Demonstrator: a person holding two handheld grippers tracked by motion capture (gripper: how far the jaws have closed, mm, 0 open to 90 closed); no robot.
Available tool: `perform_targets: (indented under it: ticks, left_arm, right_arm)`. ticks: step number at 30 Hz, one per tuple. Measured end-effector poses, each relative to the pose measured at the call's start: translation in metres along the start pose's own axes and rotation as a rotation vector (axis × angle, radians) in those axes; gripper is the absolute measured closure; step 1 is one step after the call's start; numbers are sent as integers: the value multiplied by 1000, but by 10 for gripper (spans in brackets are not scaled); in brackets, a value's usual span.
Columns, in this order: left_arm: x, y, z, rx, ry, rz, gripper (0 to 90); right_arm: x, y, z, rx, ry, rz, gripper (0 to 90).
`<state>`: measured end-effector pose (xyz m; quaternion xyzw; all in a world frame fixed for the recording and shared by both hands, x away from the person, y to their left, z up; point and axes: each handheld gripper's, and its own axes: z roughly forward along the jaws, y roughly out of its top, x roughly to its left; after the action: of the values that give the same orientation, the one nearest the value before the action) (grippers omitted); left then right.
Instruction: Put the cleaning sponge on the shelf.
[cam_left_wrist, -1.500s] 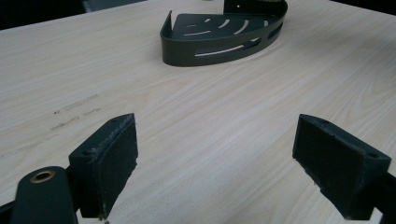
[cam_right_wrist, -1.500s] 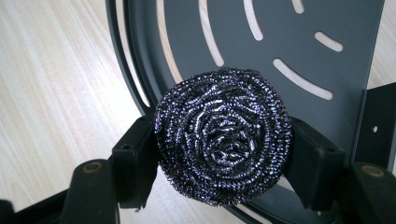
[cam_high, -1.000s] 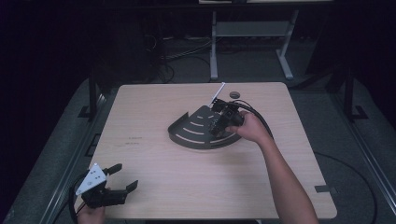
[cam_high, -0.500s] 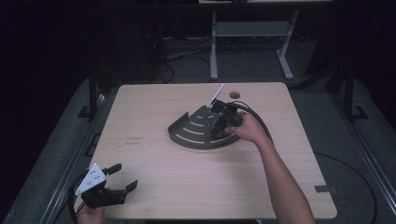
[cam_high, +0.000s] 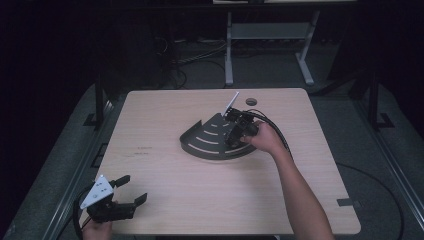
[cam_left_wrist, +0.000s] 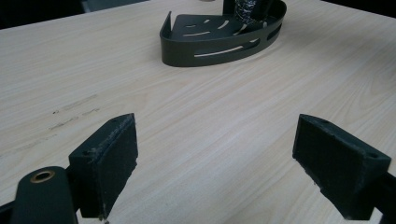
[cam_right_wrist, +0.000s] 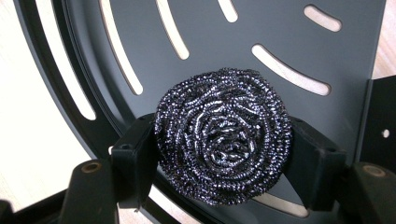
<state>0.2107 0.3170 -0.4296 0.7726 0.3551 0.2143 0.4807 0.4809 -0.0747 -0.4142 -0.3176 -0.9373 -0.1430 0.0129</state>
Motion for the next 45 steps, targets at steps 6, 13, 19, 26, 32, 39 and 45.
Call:
perform_targets:
  ticks: [6,13,19,26,32,39,45]
  left_arm:
    - [0,0,0,0,0,0,133]
    - [0,0,0,1,0,2,133]
    - [0,0,0,3,0,1,133]
    - [0,0,1,2,-2,3,133]
    - [0,0,1,2,-2,3,133]
    - [0,0,1,4,-2,1,133]
    - [-1,1,3,6,-3,2,133]
  right_arm:
    - [0,1,5,8,1,4,320]
    - [-2,-2,13,6,11,15,317]
    - [-4,-4,18,16,11,30,307]
    - [-4,-4,17,14,8,31,301]
    - [-3,-4,17,17,6,28,289]
    - [-2,-4,17,17,-5,25,272]
    - [-1,-5,10,-3,-8,19,240]
